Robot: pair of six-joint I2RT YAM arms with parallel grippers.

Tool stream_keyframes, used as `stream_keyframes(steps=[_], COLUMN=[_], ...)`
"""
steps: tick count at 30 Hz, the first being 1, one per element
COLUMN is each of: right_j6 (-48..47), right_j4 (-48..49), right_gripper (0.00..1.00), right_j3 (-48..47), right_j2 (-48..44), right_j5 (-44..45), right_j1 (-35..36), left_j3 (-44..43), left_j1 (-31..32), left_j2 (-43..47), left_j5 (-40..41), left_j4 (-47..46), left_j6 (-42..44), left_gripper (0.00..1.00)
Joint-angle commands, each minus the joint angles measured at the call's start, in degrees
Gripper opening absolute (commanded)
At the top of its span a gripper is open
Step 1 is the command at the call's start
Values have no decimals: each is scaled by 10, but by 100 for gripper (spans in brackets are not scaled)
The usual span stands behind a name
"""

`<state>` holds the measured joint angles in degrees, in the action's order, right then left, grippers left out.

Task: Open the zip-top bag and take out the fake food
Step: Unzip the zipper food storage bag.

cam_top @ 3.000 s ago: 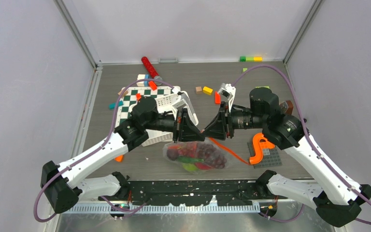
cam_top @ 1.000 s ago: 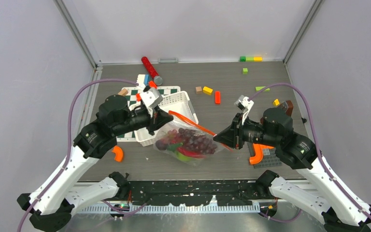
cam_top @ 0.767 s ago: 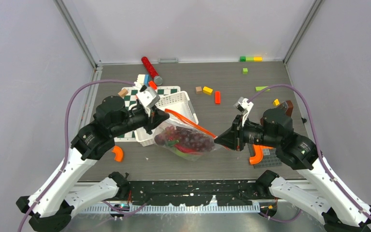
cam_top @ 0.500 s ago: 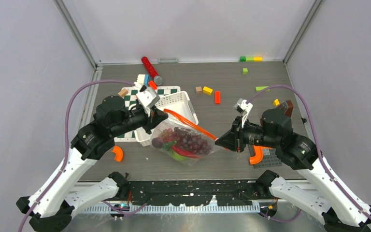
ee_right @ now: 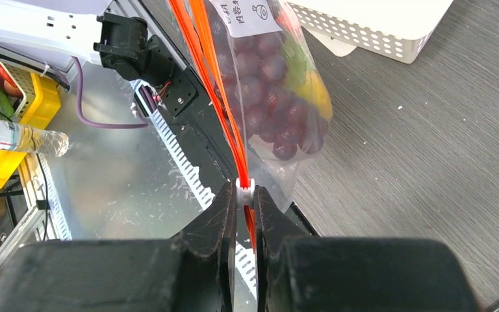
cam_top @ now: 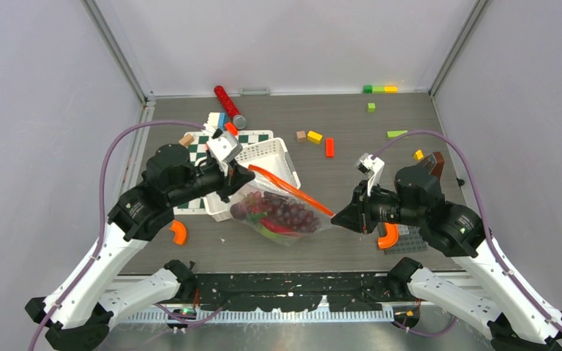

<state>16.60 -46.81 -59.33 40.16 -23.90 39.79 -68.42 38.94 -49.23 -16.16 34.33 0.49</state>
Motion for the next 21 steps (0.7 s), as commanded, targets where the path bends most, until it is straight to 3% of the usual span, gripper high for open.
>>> stream_keyframes(steps=[1,21], right_j6=[-12,-38], right_j4=[-35,-81], right_gripper=[0,0], right_j3=[-26,-57], right_j2=[-1,36], right_j5=[10,8], right_j1=[0,0], left_j3=[-6,4], left_j1=[-8,-9], left_j2=[1,-5], left_j5=[4,-19], left_j4=[-38,-50], left_j6=[10,-2], left_gripper=[0,0])
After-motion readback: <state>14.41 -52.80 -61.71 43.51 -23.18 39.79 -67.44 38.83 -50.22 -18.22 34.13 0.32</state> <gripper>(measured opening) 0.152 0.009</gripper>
